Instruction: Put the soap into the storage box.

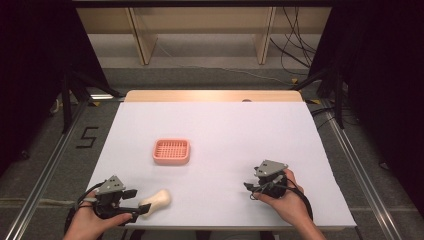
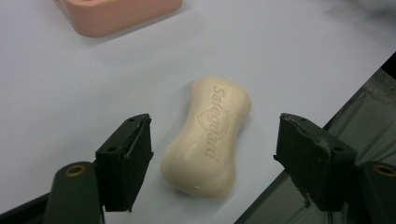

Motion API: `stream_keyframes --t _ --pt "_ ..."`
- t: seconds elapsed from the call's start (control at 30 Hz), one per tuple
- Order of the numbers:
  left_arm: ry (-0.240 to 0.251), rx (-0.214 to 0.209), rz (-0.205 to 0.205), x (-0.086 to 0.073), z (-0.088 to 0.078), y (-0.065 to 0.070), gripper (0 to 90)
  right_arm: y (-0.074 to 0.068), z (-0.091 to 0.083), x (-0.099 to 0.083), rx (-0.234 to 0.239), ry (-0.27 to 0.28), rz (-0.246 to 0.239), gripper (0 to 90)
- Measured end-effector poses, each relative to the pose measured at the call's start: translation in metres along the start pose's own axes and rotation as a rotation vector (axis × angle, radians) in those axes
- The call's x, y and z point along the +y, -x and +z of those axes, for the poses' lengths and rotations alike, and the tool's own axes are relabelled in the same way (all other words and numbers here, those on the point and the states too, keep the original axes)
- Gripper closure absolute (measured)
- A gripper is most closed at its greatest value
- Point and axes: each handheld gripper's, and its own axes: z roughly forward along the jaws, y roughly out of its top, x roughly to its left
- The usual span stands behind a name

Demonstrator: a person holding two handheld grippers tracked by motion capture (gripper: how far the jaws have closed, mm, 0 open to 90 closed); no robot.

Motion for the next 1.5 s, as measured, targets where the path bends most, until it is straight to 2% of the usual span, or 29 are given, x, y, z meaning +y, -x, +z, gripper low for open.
stream_keyframes --t 0.07,0.1,0.17,0.2,0.23,0.27,0.3,0.33,0.37,0.4,0.43,0.47,0.5,0.53,0.67,0.83,0.87,0.9,0.93,0.97,1.0,1.03,1.07,1.1,1.13,1.3,1.5 --pt "-0.015 -0.003 0.004 0.002 0.0 0.001 26.6 0.0 0.0 0.0 0.0 0.0 0.0 35.7" --pt "-0.047 0.011 0.005 0.005 0.001 0.003 26.5 -0.001 0.0 0.0 -0.002 0.002 -0.001 35.7" --pt "-0.058 0.004 -0.001 0.006 0.001 0.005 26.1 -0.001 0.0 0.001 -0.005 0.003 -0.003 35.7" --pt "-0.109 0.006 0.011 0.011 0.003 0.006 25.9 -0.002 0.0 0.001 -0.005 0.001 -0.002 35.7" --pt "-0.109 0.006 0.011 0.011 0.003 0.006 25.9 -0.002 0.0 0.001 -0.005 0.001 -0.002 35.7" --pt "-0.15 0.02 0.045 0.014 0.002 0.005 25.9 -0.002 0.0 0.001 -0.006 0.002 -0.002 35.7" --pt "-0.196 0.008 0.061 0.02 0.002 0.005 26.2 -0.002 0.0 0.001 -0.008 0.002 0.003 35.7" --pt "-0.202 0.01 0.065 0.022 0.002 0.006 26.4 -0.003 0.0 0.001 -0.008 0.001 0.009 35.7" --pt "-0.249 0.006 0.07 0.027 0.002 0.005 26.6 -0.003 0.0 0.001 -0.008 0.002 0.009 35.7" --pt "-0.249 0.006 0.07 0.027 0.002 0.005 26.9 -0.002 0.0 0.002 -0.012 0.004 0.0 35.7" --pt "-0.272 0.016 0.079 0.03 0.003 0.005 26.9 -0.002 0.0 0.002 -0.012 0.004 0.0 35.7" --pt "-0.309 0.017 0.117 0.034 0.003 0.005 27.2 -0.003 0.0 0.001 -0.012 0.001 0.013 35.7" --pt "-0.314 0.018 0.11 0.035 0.005 0.006 27.9 -0.001 0.0 0.001 -0.007 0.001 0.001 35.7" --pt "-0.358 0.019 0.146 0.041 0.006 0.006 28.2 -0.002 0.001 0.001 -0.004 -0.002 0.014 35.7" --pt "-0.401 0.011 0.193 0.05 0.014 0.009 29.3 -0.001 0.001 0.001 -0.007 0.0 0.006 35.7" --pt "-0.439 0.008 0.21 0.054 0.023 0.015 30.3 -0.001 0.001 0.001 -0.005 -0.002 0.004 35.7" --pt "-0.473 0.0 0.242 0.056 0.029 0.015 30.5 -0.002 0.001 0.001 -0.003 -0.002 0.003 35.7" --pt "-0.473 0.0 0.242 0.056 0.029 0.015 30.6 -0.002 0.001 0.001 -0.003 -0.002 0.003 35.7" --pt "-0.505 0.002 0.259 0.057 0.031 0.015 30.6 -0.002 0.001 0.001 -0.004 -0.001 0.001 35.7" --pt "-0.511 0.002 0.252 0.056 0.034 0.016 30.7 -0.002 0.001 0.001 -0.003 -0.001 0.001 35.7" --pt "-0.544 0.004 0.271 0.057 0.037 0.015 30.7 -0.002 0.001 0.001 -0.002 -0.001 0.0 35.7" --pt "-0.544 0.004 0.271 0.057 0.037 0.015 30.7 -0.002 0.001 0.001 -0.002 -0.001 0.0 35.7" --pt "-0.575 0.003 0.274 0.059 0.042 0.014 30.7 -0.002 0.001 0.001 -0.002 -0.001 -0.001 35.7" --pt "-0.575 0.003 0.274 0.059 0.042 0.014 31.2 -0.002 0.001 0.001 -0.002 -0.001 -0.001 35.7" --pt "-0.597 0.001 0.272 0.06 0.046 0.014 32.3 -0.002 0.001 0.001 0.0 -0.001 -0.001 35.7" --pt "-0.62 0.013 0.293 0.065 0.052 0.014 32.4 -0.002 0.0 0.002 0.0 0.002 -0.001 35.7" --pt "-0.645 0.029 0.295 0.065 0.059 0.014 32.5 -0.002 0.0 0.002 -0.001 0.002 -0.001 35.7"
